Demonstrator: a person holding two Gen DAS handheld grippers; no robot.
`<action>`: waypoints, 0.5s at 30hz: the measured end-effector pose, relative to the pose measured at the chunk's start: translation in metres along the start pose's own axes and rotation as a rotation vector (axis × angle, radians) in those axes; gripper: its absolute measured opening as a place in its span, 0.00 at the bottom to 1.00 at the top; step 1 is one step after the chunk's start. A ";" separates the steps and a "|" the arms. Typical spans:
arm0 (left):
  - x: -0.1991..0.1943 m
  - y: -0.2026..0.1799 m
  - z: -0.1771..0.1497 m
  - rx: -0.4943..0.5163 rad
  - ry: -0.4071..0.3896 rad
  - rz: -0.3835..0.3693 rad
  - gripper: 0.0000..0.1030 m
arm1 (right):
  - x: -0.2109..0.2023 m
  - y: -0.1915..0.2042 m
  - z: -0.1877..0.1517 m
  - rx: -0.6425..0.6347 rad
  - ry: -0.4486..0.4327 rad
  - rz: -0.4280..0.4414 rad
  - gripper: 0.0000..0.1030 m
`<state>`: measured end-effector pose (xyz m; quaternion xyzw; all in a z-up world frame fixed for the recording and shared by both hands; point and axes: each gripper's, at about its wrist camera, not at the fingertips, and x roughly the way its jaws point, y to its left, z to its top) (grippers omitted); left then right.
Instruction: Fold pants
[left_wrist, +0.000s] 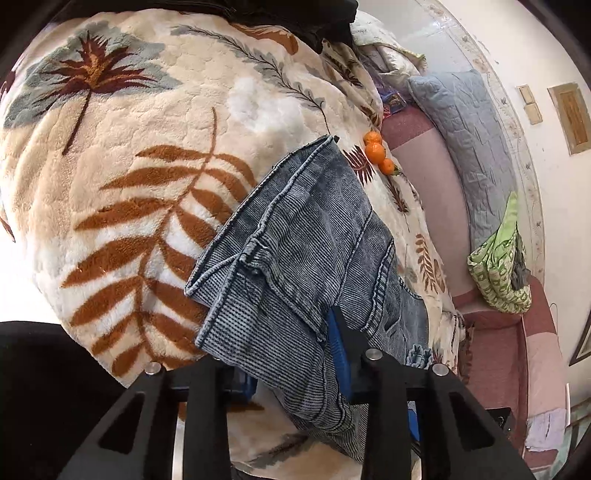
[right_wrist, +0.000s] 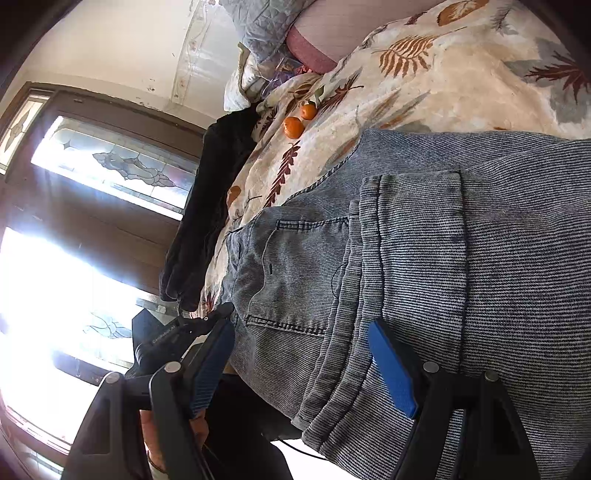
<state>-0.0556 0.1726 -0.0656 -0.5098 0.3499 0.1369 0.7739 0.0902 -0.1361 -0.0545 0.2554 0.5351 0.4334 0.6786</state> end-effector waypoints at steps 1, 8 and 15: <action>-0.001 0.000 0.001 -0.002 0.001 0.001 0.32 | 0.000 0.000 0.000 0.001 -0.001 -0.001 0.76; -0.007 -0.010 0.001 0.054 -0.015 0.038 0.30 | -0.004 0.002 -0.001 0.021 -0.006 0.004 0.76; 0.002 -0.005 0.001 0.054 -0.001 0.040 0.30 | -0.004 0.041 0.013 0.010 0.011 0.114 0.76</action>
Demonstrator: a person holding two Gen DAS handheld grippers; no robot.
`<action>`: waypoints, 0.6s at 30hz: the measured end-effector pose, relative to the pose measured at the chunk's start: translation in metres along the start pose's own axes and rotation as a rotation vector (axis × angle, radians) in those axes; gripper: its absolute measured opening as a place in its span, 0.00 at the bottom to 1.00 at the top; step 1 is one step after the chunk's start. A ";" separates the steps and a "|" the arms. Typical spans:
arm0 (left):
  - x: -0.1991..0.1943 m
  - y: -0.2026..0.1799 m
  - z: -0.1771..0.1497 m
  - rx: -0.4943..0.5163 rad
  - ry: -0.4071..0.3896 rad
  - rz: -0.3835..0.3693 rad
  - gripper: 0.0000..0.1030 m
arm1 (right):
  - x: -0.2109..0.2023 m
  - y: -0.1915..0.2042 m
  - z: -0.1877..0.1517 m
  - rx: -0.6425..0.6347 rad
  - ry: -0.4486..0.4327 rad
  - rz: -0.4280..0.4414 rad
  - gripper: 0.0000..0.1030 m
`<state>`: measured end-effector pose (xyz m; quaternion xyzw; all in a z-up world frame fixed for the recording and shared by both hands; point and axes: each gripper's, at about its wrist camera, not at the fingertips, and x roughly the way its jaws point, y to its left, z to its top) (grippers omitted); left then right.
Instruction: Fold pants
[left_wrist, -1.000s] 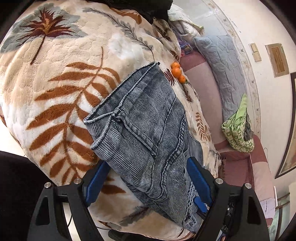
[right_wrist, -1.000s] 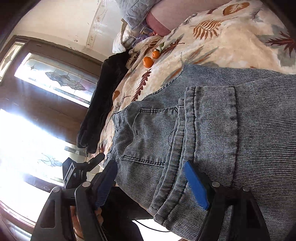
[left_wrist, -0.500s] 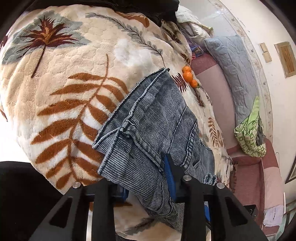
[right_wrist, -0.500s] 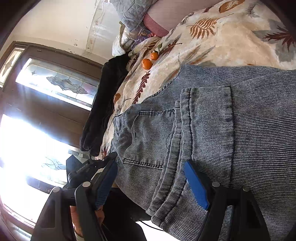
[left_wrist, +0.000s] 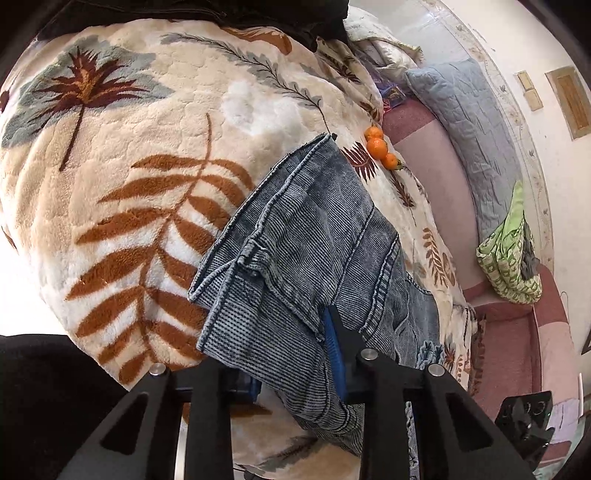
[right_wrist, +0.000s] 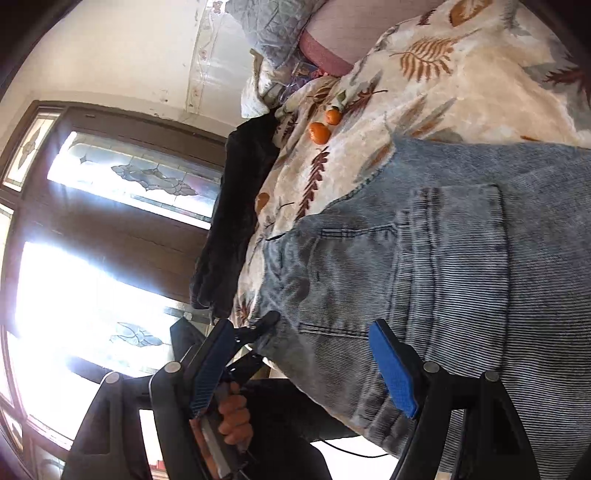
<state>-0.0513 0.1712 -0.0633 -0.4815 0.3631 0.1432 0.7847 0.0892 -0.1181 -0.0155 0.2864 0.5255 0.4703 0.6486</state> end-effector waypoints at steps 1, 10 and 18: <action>0.000 0.000 0.000 0.001 0.001 -0.003 0.30 | 0.007 0.007 0.004 -0.008 0.009 -0.003 0.76; -0.001 0.002 0.003 0.021 0.018 -0.010 0.30 | 0.109 -0.016 0.027 0.141 0.181 -0.172 0.79; -0.018 -0.036 -0.002 0.168 -0.059 0.055 0.29 | 0.021 0.011 0.014 0.029 0.056 -0.155 0.79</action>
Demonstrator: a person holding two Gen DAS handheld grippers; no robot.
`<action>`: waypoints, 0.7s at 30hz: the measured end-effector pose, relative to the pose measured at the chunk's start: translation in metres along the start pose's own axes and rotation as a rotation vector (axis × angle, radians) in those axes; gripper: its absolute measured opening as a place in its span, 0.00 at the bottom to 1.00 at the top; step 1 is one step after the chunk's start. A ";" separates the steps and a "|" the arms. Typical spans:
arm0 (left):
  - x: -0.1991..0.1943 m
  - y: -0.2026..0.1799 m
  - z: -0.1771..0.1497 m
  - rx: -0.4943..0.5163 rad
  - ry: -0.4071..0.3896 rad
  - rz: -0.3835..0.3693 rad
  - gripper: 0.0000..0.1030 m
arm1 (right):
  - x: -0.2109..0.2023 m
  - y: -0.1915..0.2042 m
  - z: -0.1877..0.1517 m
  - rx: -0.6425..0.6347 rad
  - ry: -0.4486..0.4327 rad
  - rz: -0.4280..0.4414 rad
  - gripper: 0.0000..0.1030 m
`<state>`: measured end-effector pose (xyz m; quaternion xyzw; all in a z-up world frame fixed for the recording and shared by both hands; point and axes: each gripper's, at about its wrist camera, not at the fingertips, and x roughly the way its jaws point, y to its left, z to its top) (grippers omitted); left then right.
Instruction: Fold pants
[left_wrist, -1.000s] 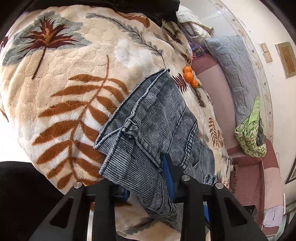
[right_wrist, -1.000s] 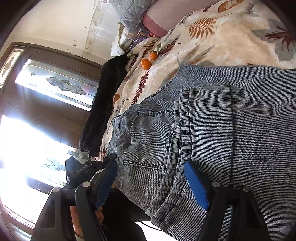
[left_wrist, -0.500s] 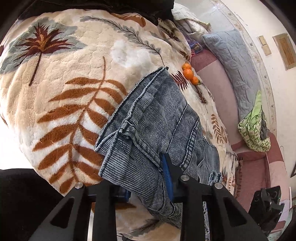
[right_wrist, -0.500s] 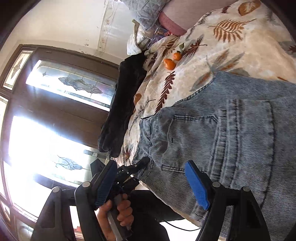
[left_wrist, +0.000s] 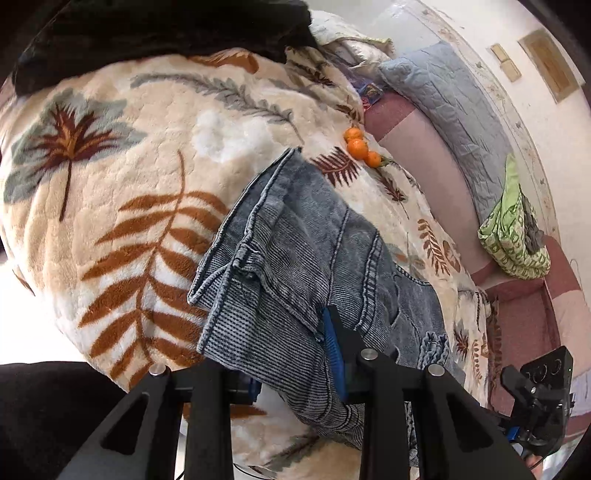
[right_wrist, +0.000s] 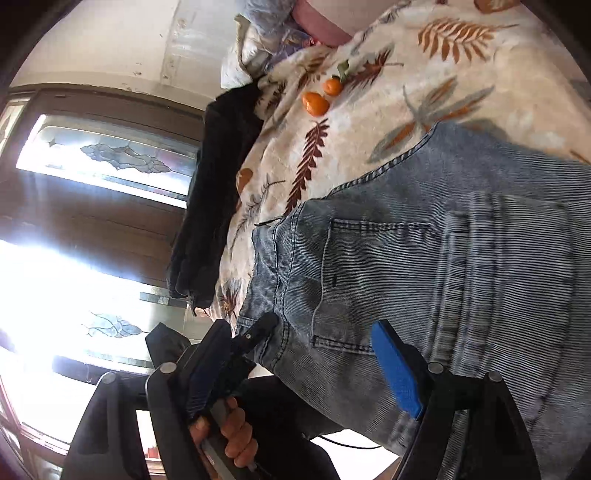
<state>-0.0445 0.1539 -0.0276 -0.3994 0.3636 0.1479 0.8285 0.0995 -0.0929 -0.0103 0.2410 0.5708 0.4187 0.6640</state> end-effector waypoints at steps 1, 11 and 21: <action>-0.006 -0.010 0.000 0.033 -0.022 0.006 0.28 | -0.012 -0.011 -0.003 0.006 -0.026 -0.030 0.79; -0.059 -0.199 -0.054 0.613 -0.205 -0.075 0.11 | -0.139 -0.140 -0.019 0.350 -0.453 0.042 0.79; -0.008 -0.247 -0.167 0.834 0.002 -0.174 0.27 | -0.183 -0.179 -0.036 0.433 -0.513 0.072 0.79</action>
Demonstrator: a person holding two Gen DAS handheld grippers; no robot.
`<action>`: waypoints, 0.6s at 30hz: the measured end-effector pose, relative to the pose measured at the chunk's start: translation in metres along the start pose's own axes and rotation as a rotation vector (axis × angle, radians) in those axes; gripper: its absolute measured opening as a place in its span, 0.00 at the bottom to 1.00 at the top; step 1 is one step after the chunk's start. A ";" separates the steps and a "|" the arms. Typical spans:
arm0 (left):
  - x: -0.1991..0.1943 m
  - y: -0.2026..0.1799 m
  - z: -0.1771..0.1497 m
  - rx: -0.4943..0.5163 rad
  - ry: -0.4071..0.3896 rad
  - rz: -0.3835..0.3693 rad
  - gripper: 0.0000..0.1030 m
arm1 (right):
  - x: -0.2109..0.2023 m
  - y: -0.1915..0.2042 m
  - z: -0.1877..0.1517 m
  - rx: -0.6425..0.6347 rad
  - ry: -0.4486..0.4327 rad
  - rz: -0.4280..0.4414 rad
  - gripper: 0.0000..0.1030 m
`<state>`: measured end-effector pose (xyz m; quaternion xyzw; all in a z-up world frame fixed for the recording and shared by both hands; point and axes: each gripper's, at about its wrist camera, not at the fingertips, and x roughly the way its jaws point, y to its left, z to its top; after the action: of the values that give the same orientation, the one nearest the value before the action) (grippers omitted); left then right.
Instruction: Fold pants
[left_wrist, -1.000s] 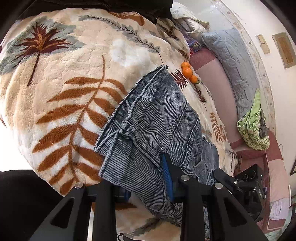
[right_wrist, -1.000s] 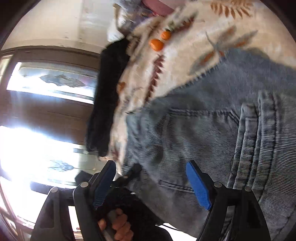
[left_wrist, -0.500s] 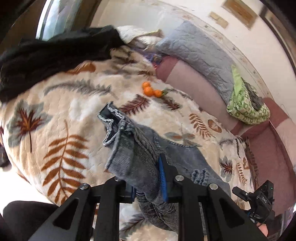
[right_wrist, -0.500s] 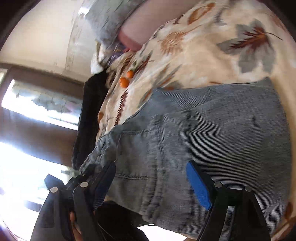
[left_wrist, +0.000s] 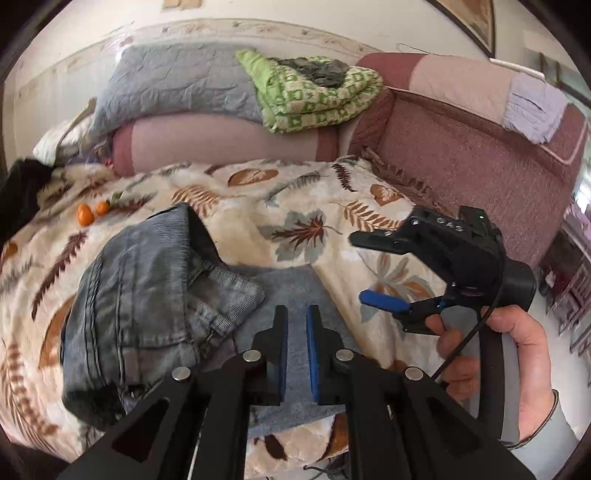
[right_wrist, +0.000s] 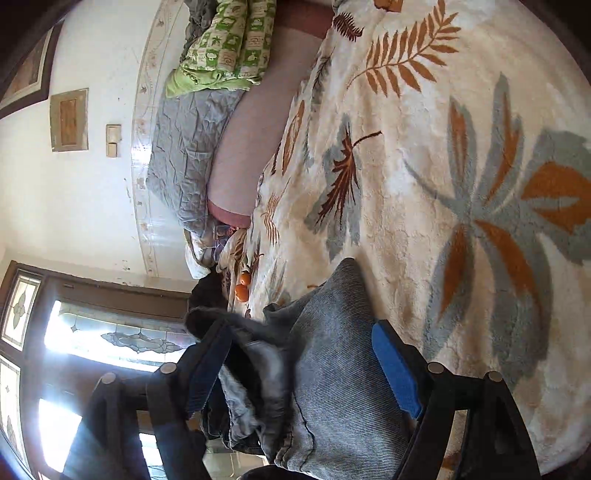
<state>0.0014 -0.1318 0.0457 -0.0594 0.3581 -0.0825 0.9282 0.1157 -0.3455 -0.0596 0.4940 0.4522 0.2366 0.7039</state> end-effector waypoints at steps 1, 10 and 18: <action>-0.004 0.015 -0.005 -0.053 0.006 0.021 0.42 | -0.001 -0.001 0.000 -0.006 0.001 -0.001 0.79; -0.045 0.173 -0.031 -0.323 -0.011 0.406 0.68 | 0.026 0.028 -0.027 -0.134 0.154 0.023 0.79; -0.014 0.198 -0.031 -0.293 -0.006 0.381 0.69 | 0.100 0.068 -0.061 -0.240 0.308 -0.172 0.80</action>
<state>-0.0078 0.0630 -0.0008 -0.1253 0.3683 0.1471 0.9094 0.1181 -0.2108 -0.0446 0.3242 0.5634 0.3004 0.6980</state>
